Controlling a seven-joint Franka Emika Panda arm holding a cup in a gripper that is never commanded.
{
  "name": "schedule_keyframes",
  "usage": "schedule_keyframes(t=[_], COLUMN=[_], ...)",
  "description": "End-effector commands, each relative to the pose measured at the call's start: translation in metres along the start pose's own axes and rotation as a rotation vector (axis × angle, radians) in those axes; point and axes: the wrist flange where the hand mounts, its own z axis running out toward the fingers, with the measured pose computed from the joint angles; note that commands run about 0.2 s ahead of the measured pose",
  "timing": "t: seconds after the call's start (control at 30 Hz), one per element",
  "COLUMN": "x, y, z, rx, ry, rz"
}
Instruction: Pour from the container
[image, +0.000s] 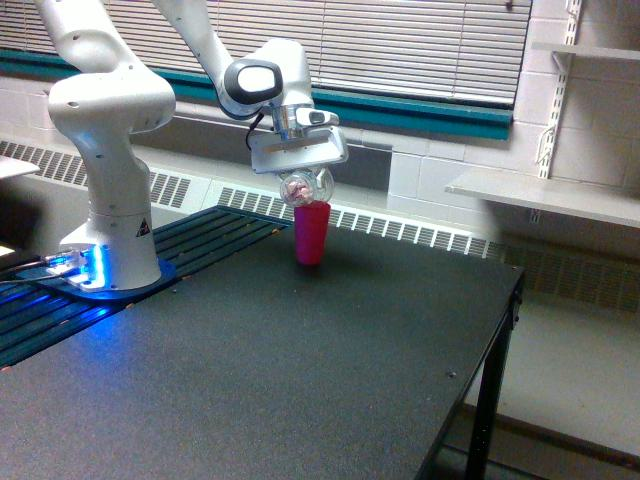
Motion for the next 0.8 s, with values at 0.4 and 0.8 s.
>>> schedule_keyframes(t=[0.4, 0.8], x=[0.0051, 0.0098], y=[0.0046, 0.0052], z=[-0.0019, -0.0072], rx=[-0.038, -0.06], ry=[-0.005, 0.001], rz=[-0.012, -0.033])
